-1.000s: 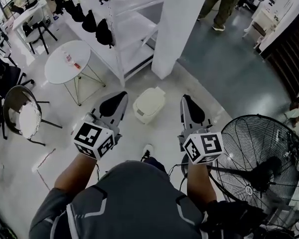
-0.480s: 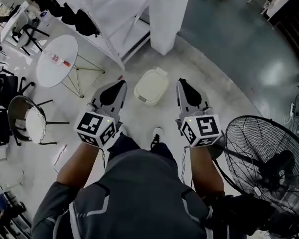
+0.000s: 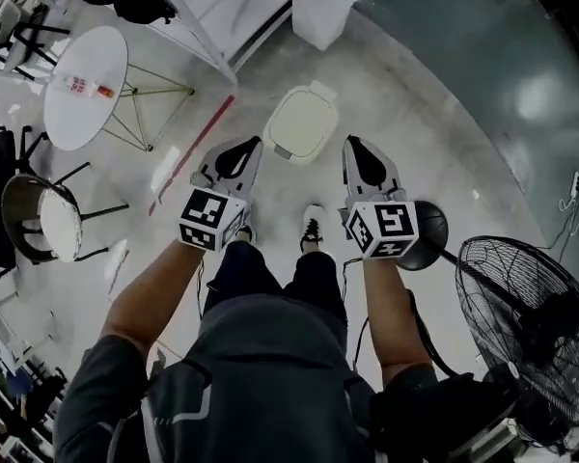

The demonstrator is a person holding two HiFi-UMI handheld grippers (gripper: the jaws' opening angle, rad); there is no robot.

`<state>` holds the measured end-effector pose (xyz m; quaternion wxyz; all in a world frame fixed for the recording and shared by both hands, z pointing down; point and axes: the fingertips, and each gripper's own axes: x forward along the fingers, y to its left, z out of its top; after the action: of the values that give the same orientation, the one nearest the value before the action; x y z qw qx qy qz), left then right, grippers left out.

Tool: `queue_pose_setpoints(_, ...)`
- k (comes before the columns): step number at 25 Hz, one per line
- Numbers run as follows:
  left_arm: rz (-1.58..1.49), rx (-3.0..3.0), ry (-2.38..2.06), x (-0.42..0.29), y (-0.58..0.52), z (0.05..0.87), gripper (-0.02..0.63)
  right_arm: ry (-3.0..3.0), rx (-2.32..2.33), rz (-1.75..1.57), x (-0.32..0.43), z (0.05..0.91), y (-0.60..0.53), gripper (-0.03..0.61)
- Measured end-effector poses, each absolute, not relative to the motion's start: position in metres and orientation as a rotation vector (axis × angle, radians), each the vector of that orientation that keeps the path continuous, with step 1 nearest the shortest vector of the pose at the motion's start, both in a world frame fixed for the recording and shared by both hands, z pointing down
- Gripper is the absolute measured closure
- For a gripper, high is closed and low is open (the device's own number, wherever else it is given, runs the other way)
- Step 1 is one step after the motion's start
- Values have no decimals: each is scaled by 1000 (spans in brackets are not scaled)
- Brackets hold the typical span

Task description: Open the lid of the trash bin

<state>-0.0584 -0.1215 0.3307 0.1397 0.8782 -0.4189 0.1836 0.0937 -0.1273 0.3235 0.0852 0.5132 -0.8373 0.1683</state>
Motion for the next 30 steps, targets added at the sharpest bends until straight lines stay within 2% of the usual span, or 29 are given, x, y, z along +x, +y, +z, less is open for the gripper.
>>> queue_pose_setpoints(17,835,2334,-1034,-78,-113,596,606,-2298,1376,741,23,585,-118,551)
queue_pose_setpoints(30,938,2270,-928,-90,-116,700,606,-2174,1349,799,-13,717,-108,551)
